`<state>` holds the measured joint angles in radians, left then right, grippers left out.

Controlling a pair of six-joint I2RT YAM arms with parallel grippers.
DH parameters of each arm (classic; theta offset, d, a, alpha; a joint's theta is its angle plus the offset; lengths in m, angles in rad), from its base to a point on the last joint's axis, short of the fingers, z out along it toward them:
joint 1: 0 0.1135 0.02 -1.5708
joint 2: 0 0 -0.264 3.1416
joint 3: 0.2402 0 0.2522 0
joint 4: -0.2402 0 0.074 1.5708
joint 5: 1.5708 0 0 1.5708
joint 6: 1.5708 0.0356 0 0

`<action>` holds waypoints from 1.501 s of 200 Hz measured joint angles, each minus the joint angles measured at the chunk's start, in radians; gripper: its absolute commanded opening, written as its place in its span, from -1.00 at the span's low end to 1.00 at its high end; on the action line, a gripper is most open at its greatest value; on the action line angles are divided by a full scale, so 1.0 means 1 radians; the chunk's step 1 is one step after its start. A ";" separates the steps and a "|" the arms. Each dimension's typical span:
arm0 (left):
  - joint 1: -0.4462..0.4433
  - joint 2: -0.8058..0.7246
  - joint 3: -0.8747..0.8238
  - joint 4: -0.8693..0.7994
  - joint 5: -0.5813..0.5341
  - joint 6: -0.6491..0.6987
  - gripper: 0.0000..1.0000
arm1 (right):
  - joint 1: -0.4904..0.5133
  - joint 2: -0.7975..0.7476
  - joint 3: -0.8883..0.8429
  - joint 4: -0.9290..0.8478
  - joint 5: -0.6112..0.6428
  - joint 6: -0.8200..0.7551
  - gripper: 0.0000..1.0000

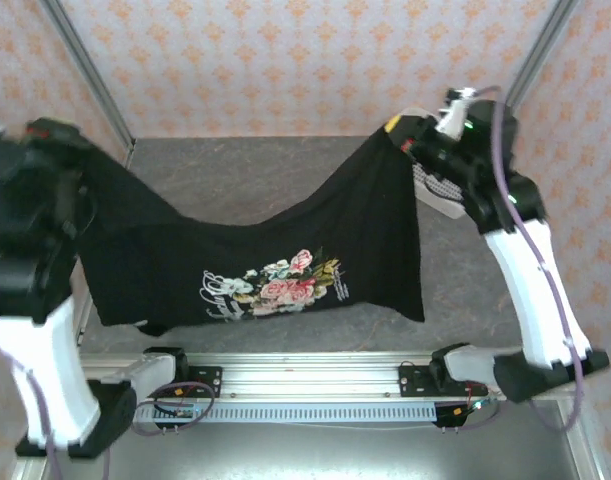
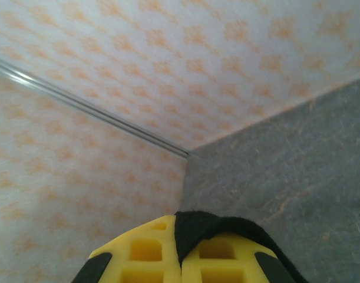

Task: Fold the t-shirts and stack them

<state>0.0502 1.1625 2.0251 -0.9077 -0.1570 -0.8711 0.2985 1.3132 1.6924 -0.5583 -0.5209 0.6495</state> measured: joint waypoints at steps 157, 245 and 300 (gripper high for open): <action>0.259 0.392 0.673 0.111 0.306 0.025 -1.00 | -0.230 0.816 1.105 0.097 -0.117 0.206 -1.00; 0.241 -0.284 -0.997 0.050 0.324 -0.061 -1.00 | -0.058 0.617 -0.018 -0.126 -0.036 -0.005 -1.00; 0.080 -0.522 -1.487 -0.042 0.391 -0.197 -1.00 | -0.053 0.494 -0.486 -0.125 0.115 -0.016 -1.00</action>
<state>0.1299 0.6403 0.5385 -0.9501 0.2344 -1.0683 0.2455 1.8069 1.2064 -0.6830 -0.4061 0.6338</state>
